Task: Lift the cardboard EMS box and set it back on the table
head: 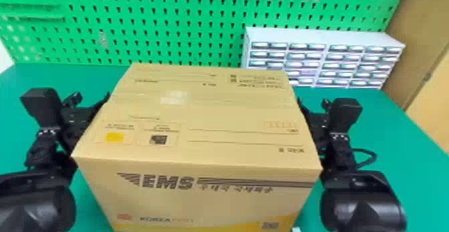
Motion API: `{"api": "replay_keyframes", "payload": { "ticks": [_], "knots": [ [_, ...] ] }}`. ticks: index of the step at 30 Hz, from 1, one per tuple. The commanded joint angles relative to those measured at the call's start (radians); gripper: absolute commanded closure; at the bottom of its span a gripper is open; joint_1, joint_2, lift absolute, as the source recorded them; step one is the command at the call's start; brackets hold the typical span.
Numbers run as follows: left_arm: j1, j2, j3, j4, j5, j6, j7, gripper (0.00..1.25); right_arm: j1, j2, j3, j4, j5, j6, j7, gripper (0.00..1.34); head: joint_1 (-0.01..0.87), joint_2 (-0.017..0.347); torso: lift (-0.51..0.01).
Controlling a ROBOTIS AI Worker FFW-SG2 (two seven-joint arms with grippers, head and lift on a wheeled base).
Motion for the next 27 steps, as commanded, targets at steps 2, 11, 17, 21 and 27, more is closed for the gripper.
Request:
{"api": "replay_keyframes", "payload": {
  "ticks": [2,11,17,21,27],
  "knots": [
    [0.000,0.000,0.005,0.023,0.014,-0.033,-0.001,0.49,0.002,-0.003,0.000,0.006,0.000,0.000,0.000,0.55,0.678,-0.015,-0.093],
    [-0.005,0.000,0.107,0.023,-0.008,-0.061,-0.036,0.49,0.010,-0.029,-0.070,-0.012,0.000,-0.010,0.002,0.55,0.678,-0.015,-0.093],
    [-0.007,0.000,0.194,0.020,-0.018,-0.082,-0.069,0.49,0.031,-0.074,-0.136,-0.049,-0.013,-0.010,0.002,0.55,0.678,-0.015,-0.093],
    [-0.007,0.003,0.219,0.011,-0.020,-0.084,-0.079,0.49,0.053,-0.091,-0.181,-0.072,-0.034,-0.012,0.003,0.54,0.678,-0.015,-0.093],
    [-0.007,0.005,0.217,0.008,-0.021,-0.084,-0.081,0.49,0.062,-0.085,-0.211,-0.086,-0.029,-0.012,0.003,0.55,0.678,-0.015,-0.093]
  ]
}}
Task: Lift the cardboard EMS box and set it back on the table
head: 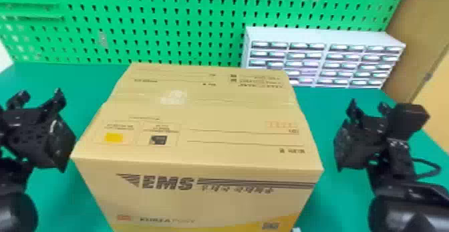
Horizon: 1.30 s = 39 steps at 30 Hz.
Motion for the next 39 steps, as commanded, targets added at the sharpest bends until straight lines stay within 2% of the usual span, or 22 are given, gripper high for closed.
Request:
{"api": "replay_keyframes", "payload": {
  "ticks": [1,8,39],
  "knots": [
    [0.000,0.000,-0.004,-0.002,-0.001,0.000,0.000,0.49,0.003,0.009,-0.016,-0.007,0.008,0.000,0.000,0.55,0.678,-0.015,-0.093],
    [-0.002,0.001,-0.008,-0.002,0.001,-0.003,0.000,0.49,-0.010,0.029,-0.016,-0.007,0.037,-0.002,0.000,0.54,0.678,-0.015,-0.093],
    [-0.002,0.001,-0.010,-0.006,0.002,-0.006,-0.002,0.49,-0.013,0.024,-0.015,-0.010,0.039,-0.002,0.001,0.54,0.678,-0.015,-0.093]
  ]
}}
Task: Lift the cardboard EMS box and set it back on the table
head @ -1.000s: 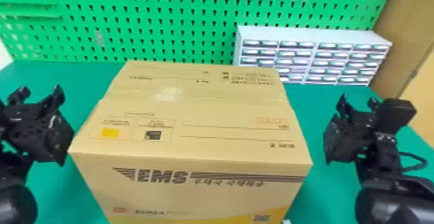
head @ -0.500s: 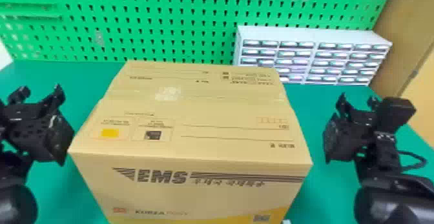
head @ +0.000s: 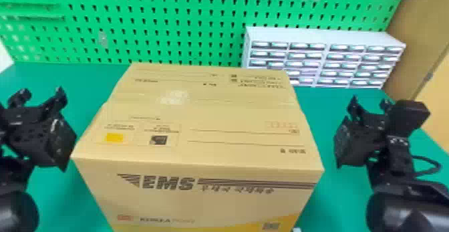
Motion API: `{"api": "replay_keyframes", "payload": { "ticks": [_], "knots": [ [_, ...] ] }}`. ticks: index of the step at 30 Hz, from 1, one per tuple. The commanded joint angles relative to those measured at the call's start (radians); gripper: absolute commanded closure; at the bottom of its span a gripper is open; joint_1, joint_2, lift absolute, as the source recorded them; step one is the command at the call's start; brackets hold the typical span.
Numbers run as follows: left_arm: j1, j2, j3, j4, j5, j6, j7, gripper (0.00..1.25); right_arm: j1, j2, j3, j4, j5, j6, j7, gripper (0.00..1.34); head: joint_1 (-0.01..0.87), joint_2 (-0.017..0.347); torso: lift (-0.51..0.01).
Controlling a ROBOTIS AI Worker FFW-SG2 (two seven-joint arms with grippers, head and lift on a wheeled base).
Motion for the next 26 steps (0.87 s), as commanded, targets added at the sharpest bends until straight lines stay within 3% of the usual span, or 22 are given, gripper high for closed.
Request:
{"api": "replay_keyframes", "payload": {
  "ticks": [1,26],
  "knots": [
    [0.000,-0.001,-0.001,-0.002,0.001,-0.001,0.000,0.49,0.000,-0.001,0.000,0.000,0.002,0.000,-0.001,0.54,0.678,-0.015,-0.093],
    [-0.002,0.001,-0.001,-0.008,0.001,-0.003,-0.002,0.49,-0.002,-0.001,0.000,-0.003,0.003,0.000,0.000,0.54,0.678,-0.015,-0.093]
  ]
}}
